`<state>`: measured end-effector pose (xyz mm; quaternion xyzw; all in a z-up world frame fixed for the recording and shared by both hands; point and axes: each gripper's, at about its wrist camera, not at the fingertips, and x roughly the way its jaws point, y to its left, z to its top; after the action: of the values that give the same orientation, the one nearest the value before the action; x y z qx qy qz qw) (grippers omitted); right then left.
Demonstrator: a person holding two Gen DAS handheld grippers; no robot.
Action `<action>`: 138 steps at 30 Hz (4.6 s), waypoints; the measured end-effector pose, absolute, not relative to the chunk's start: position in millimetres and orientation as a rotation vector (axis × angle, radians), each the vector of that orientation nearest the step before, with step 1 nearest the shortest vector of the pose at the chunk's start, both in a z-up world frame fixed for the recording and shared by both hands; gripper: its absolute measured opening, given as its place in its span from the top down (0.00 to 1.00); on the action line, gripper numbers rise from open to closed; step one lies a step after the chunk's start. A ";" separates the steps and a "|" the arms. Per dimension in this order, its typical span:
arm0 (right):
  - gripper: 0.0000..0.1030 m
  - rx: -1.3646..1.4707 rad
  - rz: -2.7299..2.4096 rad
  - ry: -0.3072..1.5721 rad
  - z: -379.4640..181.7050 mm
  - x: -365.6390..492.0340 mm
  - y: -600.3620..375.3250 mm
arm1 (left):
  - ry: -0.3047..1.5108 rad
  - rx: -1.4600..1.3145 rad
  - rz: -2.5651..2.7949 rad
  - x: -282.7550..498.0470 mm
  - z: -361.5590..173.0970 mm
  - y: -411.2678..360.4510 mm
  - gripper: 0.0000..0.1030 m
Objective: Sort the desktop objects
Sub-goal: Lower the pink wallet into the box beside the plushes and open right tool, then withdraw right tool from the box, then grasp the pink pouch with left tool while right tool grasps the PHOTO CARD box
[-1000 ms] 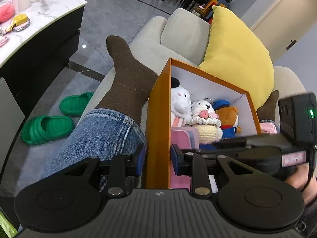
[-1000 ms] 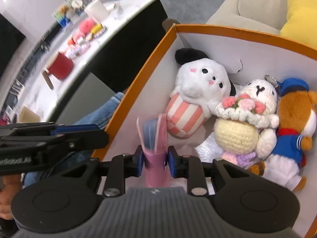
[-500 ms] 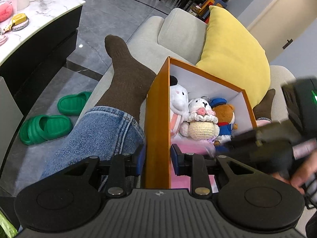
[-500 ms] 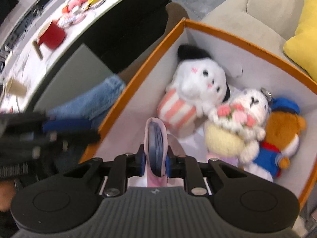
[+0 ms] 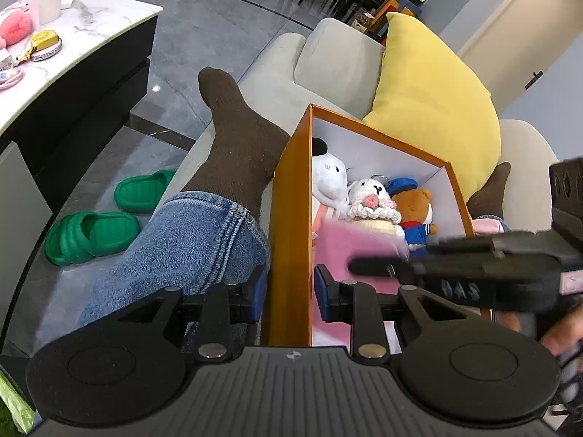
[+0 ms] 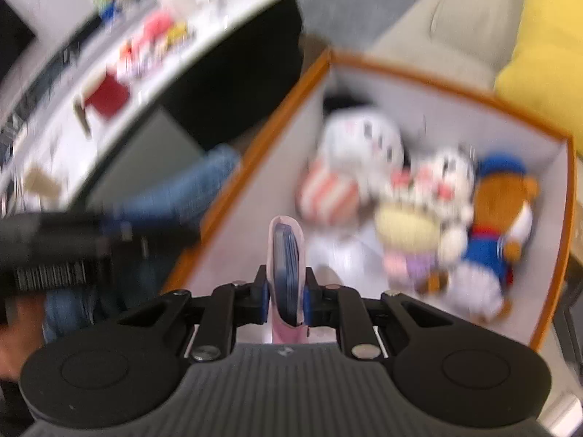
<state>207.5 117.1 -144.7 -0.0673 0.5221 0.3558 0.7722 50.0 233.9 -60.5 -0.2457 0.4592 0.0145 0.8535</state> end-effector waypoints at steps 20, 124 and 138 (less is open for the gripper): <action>0.68 -0.190 0.846 1.320 -157.0 189.3 94.8 | 1.006 -0.510 0.026 43.8 -69.8 227.0 0.70; 0.51 -0.785 0.499 0.915 -216.2 248.9 -135.4 | 1.094 0.229 -0.428 238.2 -79.4 -81.3 0.74; 0.77 -0.376 0.537 1.096 -161.7 275.1 -204.0 | 0.967 0.444 -0.508 250.0 -65.2 -117.0 0.63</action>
<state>275.1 -204.0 -161.7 -0.1757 0.5116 0.2504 0.8029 250.0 -117.0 -65.2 0.2094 0.4559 -0.2394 0.8313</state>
